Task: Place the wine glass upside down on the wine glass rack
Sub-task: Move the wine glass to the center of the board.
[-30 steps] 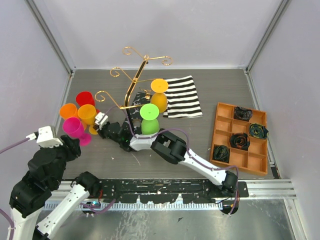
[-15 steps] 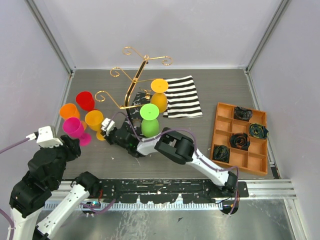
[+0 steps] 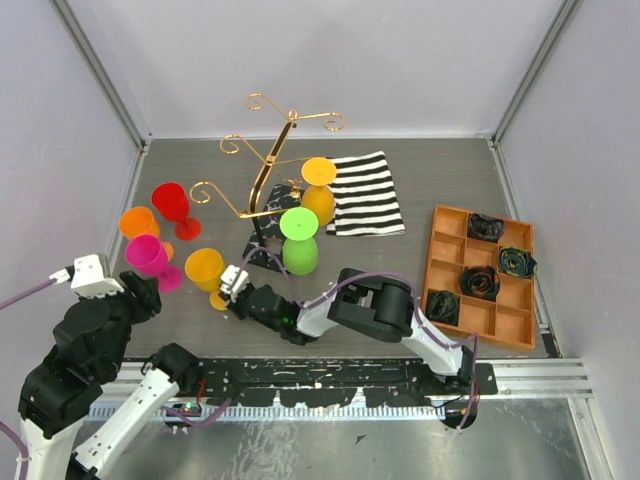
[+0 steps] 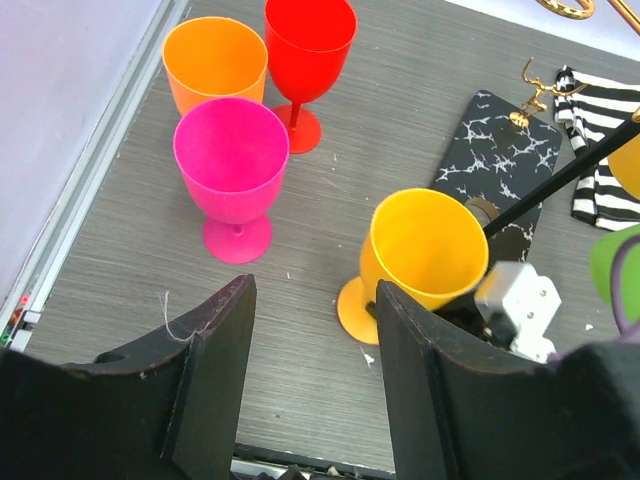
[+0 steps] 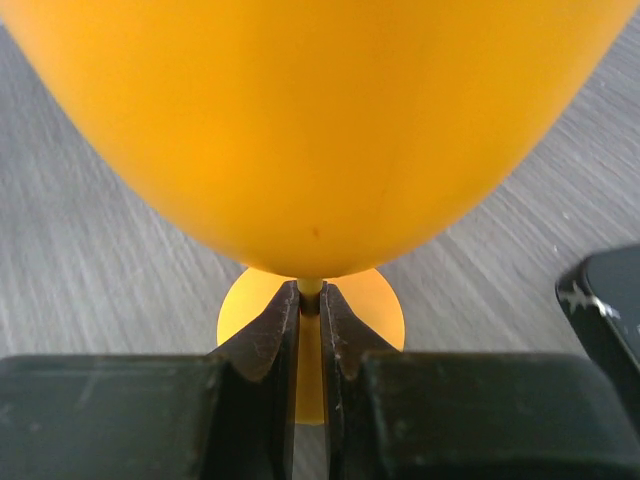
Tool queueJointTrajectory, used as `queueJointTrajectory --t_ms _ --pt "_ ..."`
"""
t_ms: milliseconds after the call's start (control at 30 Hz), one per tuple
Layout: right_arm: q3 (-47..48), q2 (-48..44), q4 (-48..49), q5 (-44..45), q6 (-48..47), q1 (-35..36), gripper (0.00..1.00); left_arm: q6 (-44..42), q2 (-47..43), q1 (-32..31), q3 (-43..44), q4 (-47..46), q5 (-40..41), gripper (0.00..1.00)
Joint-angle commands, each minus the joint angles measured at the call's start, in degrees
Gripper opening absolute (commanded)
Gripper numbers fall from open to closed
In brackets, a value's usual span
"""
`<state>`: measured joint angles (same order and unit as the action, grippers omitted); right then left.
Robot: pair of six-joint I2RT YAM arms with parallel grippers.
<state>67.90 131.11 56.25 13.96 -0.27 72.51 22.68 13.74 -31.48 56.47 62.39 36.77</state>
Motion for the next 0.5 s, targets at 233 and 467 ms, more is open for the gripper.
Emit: queueJointTrajectory --t_ms 233,467 --pt "-12.0 -6.7 11.5 5.2 3.4 3.0 0.07 0.6 -1.2 0.3 -0.7 -1.8 0.8 0.58" --pt "-12.9 -4.4 16.4 6.8 2.8 3.5 0.25 0.4 -1.3 0.3 -0.9 -2.0 0.6 0.58"
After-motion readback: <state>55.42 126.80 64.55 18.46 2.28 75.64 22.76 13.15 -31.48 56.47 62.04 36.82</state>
